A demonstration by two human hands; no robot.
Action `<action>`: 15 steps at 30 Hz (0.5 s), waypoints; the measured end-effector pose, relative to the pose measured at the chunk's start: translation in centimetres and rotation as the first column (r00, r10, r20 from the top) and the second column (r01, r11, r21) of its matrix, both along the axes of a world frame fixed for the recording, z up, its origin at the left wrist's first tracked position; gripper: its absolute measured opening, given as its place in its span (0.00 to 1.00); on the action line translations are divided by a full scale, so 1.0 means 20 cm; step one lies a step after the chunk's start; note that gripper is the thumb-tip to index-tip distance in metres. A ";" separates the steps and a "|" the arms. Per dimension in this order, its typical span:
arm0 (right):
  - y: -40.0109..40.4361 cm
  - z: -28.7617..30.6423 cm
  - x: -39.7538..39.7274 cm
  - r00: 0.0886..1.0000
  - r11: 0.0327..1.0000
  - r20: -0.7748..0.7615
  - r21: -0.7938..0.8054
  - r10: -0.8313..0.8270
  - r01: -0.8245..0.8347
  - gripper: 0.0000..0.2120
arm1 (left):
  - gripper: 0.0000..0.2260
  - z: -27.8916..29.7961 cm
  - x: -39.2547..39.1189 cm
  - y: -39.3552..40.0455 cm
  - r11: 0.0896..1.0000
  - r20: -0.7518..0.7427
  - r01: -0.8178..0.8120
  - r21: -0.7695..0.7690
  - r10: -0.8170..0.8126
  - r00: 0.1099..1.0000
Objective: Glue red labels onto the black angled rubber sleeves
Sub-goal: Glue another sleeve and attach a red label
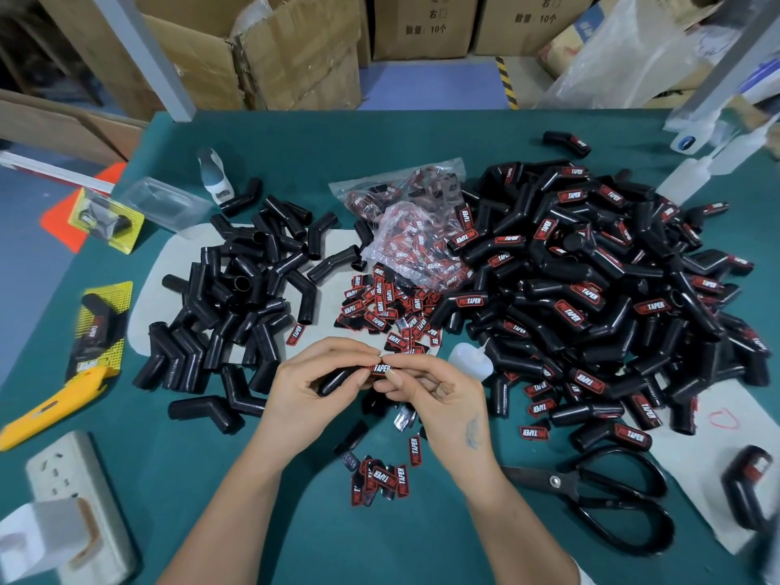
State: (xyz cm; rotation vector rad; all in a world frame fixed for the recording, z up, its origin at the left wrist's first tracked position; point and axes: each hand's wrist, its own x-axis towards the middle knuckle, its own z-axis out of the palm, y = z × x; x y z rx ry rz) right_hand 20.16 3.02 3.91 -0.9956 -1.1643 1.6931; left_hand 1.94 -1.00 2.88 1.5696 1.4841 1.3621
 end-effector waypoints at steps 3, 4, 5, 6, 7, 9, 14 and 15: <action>0.00 0.00 0.00 1.000 1.000 -0.001 -0.012 0.003 -0.003 0.11 | 0.10 0.00 0.00 0.00 1.000 0.002 0.003 -0.005 -0.003 1.000; 0.00 0.00 0.01 1.000 1.000 -0.001 -0.013 0.005 -0.005 0.10 | 0.09 0.00 0.00 0.00 1.000 0.006 0.004 -0.005 -0.004 1.000; 0.00 0.00 0.01 1.000 1.000 -0.001 -0.011 0.005 -0.005 0.10 | 0.08 0.00 0.00 0.00 1.000 0.009 0.004 -0.004 -0.004 1.000; 0.00 0.00 0.01 1.000 1.000 0.000 -0.010 0.005 -0.005 0.10 | 0.07 -0.01 0.00 -0.01 1.000 0.009 0.002 -0.003 -0.002 1.000; 0.00 0.00 0.01 1.000 1.000 0.000 -0.009 0.003 -0.003 0.10 | 0.07 0.00 0.00 -0.01 1.000 0.009 -0.001 -0.001 0.001 1.000; 0.00 0.00 0.01 1.000 1.000 -0.002 -0.005 -0.002 0.002 0.11 | 0.07 -0.01 0.00 0.00 1.000 0.013 -0.007 0.002 0.007 1.000; 0.01 0.00 0.00 1.000 1.000 -0.022 0.000 -0.008 0.008 0.14 | 0.07 -0.02 0.00 0.01 1.000 0.012 -0.010 0.011 0.009 1.000; 0.01 0.00 0.00 1.000 1.000 -0.022 -0.001 -0.009 0.009 0.14 | 0.07 -0.02 0.00 0.01 1.000 0.012 -0.010 0.014 0.010 1.000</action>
